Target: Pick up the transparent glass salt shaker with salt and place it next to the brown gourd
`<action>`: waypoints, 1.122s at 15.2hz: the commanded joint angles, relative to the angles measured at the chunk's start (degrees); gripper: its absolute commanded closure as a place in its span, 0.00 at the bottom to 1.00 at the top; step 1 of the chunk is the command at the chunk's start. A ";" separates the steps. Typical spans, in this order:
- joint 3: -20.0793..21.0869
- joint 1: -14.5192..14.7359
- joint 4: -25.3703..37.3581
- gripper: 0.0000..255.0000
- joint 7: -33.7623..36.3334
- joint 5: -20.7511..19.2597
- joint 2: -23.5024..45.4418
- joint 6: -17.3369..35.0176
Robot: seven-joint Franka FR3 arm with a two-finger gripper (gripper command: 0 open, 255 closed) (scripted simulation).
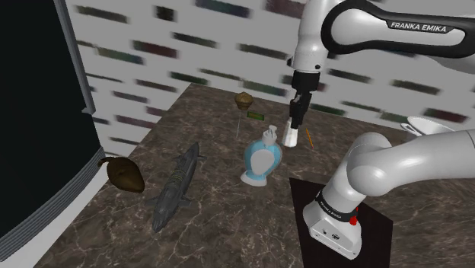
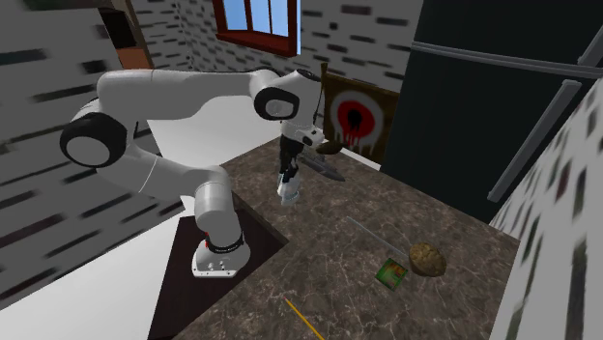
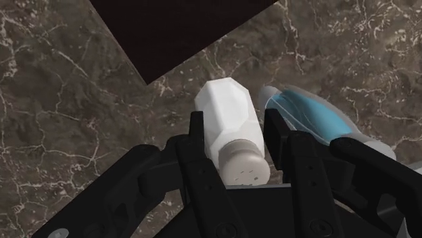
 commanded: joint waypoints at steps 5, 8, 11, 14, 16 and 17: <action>-0.08 0.01 4.37 1.00 0.23 -0.05 0.62 -3.76; 3.41 1.45 6.59 1.00 3.79 3.17 4.49 -1.80; 6.74 2.65 9.39 1.00 7.24 5.87 8.79 0.13; 9.91 3.63 12.75 1.00 10.64 7.99 13.46 1.97; 11.95 4.16 15.31 1.00 12.91 9.07 16.76 3.11; 12.95 4.40 16.67 1.00 14.05 9.50 18.46 3.65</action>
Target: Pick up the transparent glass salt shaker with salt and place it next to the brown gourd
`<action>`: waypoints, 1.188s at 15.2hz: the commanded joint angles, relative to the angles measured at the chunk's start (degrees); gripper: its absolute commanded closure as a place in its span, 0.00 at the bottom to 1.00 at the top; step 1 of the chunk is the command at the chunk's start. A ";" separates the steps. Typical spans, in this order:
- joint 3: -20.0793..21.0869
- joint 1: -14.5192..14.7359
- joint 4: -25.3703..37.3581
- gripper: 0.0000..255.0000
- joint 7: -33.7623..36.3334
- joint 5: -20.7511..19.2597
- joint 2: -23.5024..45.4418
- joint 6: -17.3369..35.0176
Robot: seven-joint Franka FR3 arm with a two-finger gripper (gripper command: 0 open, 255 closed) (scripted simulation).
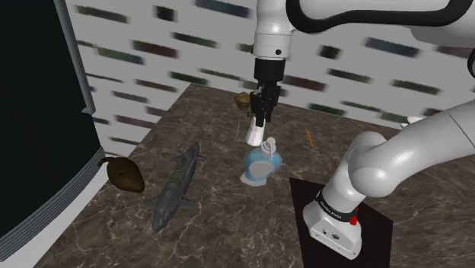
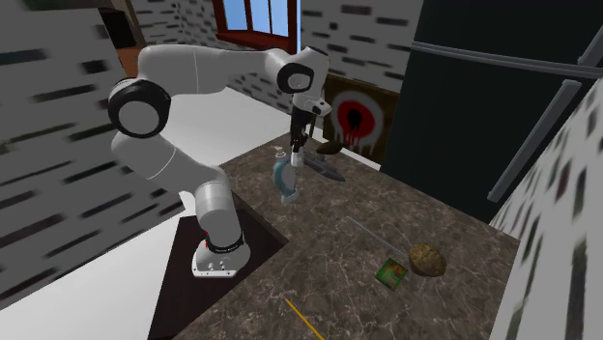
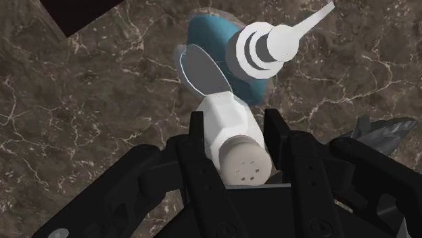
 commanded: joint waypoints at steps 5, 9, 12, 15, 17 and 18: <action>5.84 1.31 9.03 1.00 7.17 1.60 10.44 2.67; 9.46 2.05 16.38 1.00 12.20 0.95 18.31 3.91; 11.92 2.87 22.65 1.00 16.22 -0.47 24.68 4.37; 14.06 4.16 29.70 1.00 20.42 -2.69 31.51 4.29; 15.21 5.42 34.93 1.00 23.26 -4.57 36.34 3.83; 15.70 6.18 37.74 1.00 24.67 -5.61 38.85 3.46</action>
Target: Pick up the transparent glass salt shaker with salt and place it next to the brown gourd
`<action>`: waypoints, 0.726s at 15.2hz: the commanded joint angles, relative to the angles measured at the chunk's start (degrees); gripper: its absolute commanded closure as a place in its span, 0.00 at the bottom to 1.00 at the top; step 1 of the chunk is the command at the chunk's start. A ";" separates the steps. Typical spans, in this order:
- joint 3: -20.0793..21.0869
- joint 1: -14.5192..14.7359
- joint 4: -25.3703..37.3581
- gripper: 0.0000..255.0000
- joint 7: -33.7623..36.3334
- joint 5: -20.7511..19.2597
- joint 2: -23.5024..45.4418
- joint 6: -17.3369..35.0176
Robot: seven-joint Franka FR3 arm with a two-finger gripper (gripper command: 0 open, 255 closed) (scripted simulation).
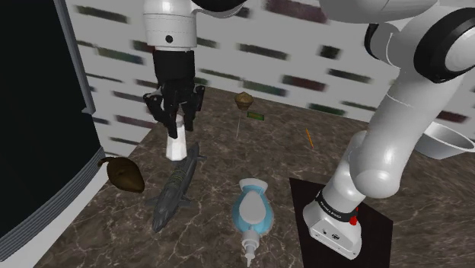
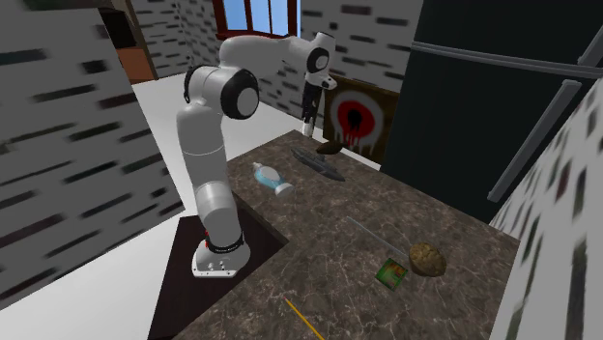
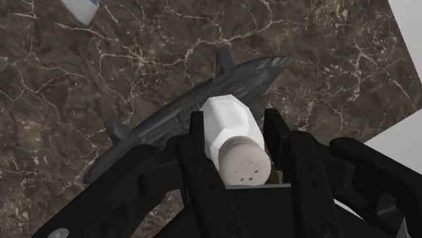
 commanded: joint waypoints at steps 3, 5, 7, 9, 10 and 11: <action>1.72 3.83 12.46 1.00 5.85 -4.68 11.05 -1.74; 1.97 6.45 19.82 1.00 8.32 -7.14 16.71 -3.66; 1.89 9.66 28.57 1.00 10.51 -9.70 22.89 -6.38; 1.41 13.77 39.80 1.00 12.30 -12.41 30.11 -10.38; 0.92 16.74 48.30 1.00 13.05 -14.12 35.13 -13.69; 0.79 16.36 46.39 1.00 12.90 -13.79 34.49 -12.44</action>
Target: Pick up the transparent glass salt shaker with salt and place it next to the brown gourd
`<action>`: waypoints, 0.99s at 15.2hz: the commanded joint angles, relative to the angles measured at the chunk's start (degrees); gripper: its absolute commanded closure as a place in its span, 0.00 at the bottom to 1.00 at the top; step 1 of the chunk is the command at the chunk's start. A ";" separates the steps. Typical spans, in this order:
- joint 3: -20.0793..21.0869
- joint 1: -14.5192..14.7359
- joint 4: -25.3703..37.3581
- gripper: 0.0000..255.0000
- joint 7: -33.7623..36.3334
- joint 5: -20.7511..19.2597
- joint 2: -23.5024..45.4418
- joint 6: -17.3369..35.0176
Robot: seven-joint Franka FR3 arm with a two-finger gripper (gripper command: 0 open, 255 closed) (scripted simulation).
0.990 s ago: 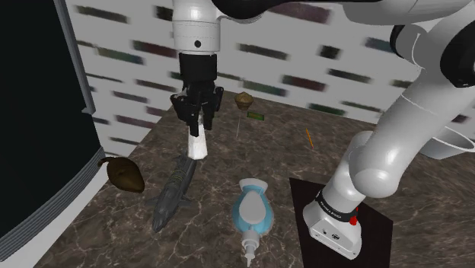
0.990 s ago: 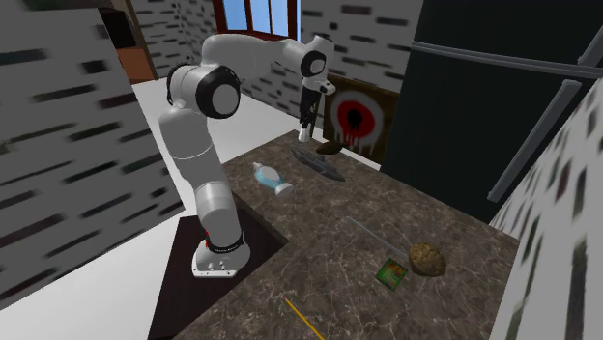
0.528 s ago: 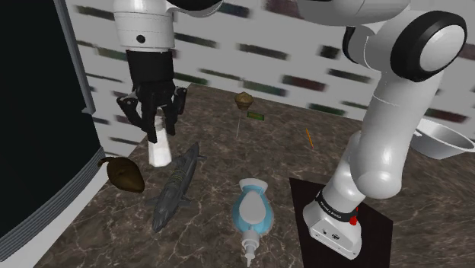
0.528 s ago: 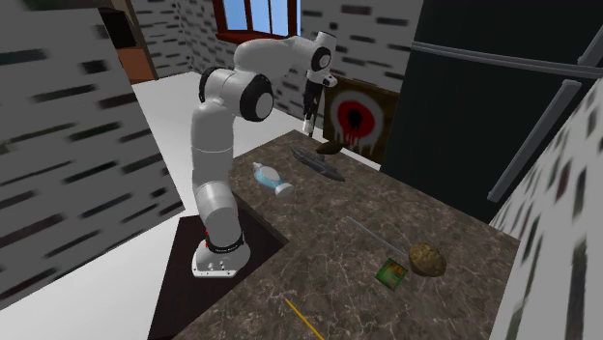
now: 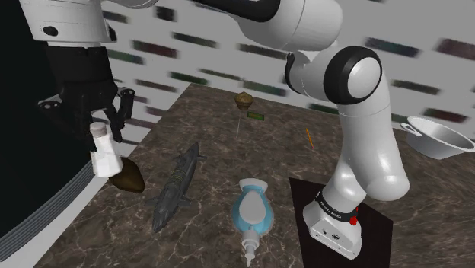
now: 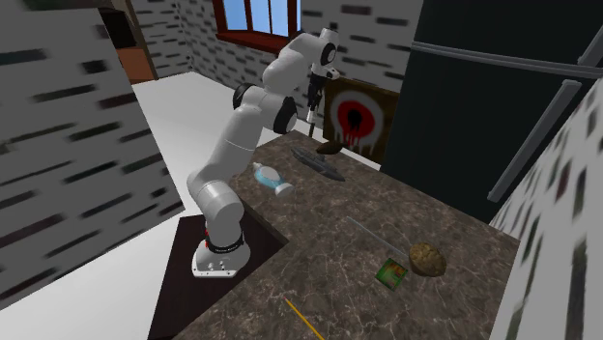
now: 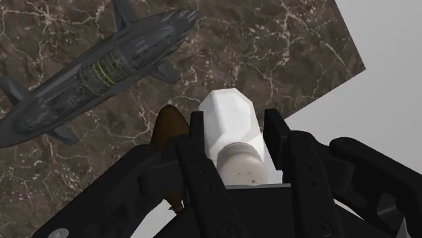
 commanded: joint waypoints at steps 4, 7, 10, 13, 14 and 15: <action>-0.07 -0.36 -3.60 1.00 -0.02 -0.03 0.09 3.61; -0.02 -1.15 -7.37 1.00 -0.30 0.23 -0.72 6.48; -0.02 -1.76 -10.62 1.00 -0.57 0.39 -1.24 9.14; -0.05 -2.24 -13.47 1.00 -0.81 0.48 -1.53 11.63; -0.06 -2.37 -14.35 1.00 -0.89 0.49 -1.58 12.43; -0.08 -2.49 -15.19 1.00 -0.96 0.50 -1.61 13.22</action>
